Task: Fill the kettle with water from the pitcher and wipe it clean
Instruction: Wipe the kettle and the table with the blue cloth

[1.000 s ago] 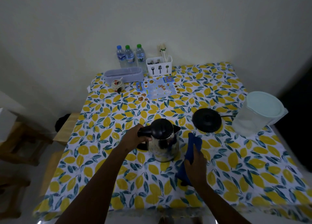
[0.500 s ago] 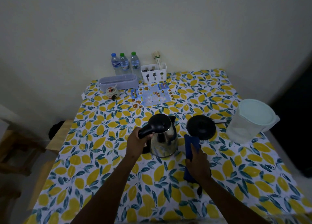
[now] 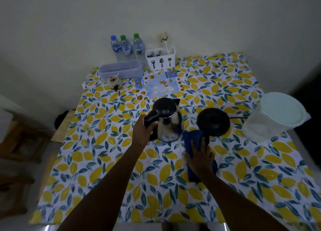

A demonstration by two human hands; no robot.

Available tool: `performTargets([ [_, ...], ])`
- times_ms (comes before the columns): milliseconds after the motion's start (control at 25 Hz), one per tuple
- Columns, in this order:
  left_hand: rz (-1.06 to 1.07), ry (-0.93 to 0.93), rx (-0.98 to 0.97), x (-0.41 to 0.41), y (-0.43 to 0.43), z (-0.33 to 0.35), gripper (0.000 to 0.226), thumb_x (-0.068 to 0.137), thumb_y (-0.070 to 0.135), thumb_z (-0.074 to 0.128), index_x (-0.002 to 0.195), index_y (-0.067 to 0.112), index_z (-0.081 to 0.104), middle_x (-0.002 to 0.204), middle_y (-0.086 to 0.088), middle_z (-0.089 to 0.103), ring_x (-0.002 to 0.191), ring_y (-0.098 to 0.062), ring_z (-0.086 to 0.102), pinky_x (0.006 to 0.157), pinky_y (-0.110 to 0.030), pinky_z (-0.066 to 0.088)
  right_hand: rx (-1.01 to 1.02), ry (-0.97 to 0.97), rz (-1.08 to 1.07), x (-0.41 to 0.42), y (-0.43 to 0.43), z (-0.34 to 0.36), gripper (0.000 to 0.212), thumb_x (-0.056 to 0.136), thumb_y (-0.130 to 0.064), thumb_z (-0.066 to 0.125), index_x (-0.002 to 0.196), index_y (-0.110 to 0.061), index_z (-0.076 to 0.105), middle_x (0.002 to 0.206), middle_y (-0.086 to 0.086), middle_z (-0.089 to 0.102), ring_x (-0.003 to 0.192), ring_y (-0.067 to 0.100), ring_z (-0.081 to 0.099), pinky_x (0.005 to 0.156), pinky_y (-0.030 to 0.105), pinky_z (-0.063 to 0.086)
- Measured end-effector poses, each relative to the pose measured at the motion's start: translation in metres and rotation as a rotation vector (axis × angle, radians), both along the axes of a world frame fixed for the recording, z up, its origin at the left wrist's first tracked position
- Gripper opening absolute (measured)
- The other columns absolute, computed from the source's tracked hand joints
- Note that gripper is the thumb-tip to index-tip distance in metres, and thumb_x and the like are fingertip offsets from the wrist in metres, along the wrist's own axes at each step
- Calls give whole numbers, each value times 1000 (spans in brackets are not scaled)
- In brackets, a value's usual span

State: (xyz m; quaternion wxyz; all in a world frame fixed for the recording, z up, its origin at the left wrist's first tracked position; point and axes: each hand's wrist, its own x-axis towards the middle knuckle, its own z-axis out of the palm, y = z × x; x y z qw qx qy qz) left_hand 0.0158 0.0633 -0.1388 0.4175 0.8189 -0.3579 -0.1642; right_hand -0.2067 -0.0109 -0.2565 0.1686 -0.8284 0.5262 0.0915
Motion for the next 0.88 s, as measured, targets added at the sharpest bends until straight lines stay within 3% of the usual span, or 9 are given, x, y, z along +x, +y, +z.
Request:
performTargets([
  [200,-48,15,-8,-4,26,-11,40,92,14,62,127,5,45,116,-12,56,98,-19,56,72,-8,41,-116,-20,-2,-2,1,-10,55,92,-47,46,143,-31,35,153,14,31,128,44,38,94,57,39],
  [280,-73,22,158,-3,50,-33,59,91,15,63,140,3,34,139,-15,45,122,-24,48,96,-19,41,-137,-2,34,-1,2,-10,53,90,-43,52,140,-29,41,148,14,40,121,45,44,88,56,44],
  [320,-98,10,296,-2,63,-47,68,90,19,64,145,4,27,149,-15,35,135,-26,36,107,-29,34,-139,2,58,1,4,-9,54,89,-43,54,139,-28,43,145,15,43,118,45,47,85,55,46],
  [400,-168,-50,535,-4,98,-72,78,89,31,65,148,5,20,157,-14,20,144,-26,19,116,-35,18,-137,7,115,7,18,-7,54,87,-43,56,138,-26,46,141,16,48,113,45,50,80,54,48],
  [600,-220,-81,822,-23,181,-106,116,73,59,70,151,10,0,161,-10,-6,147,-32,-4,117,-49,13,-166,6,220,20,60,-7,54,87,-42,56,137,-24,47,137,16,52,109,43,54,77,53,50],
  [760,-275,-53,915,-25,206,-115,130,64,67,71,149,14,-12,158,-2,-22,144,-34,-18,115,-59,7,-183,9,369,37,83,-8,50,91,-43,34,135,-24,49,133,16,55,106,43,54,77,54,49],
  [880,-289,-39,899,-24,208,-115,130,64,67,72,150,17,-12,158,-1,-23,143,-34,-21,114,-60,6,-144,13,424,62,105,-6,53,85,-43,59,134,-25,50,133,15,56,108,44,55,78,55,50],
])
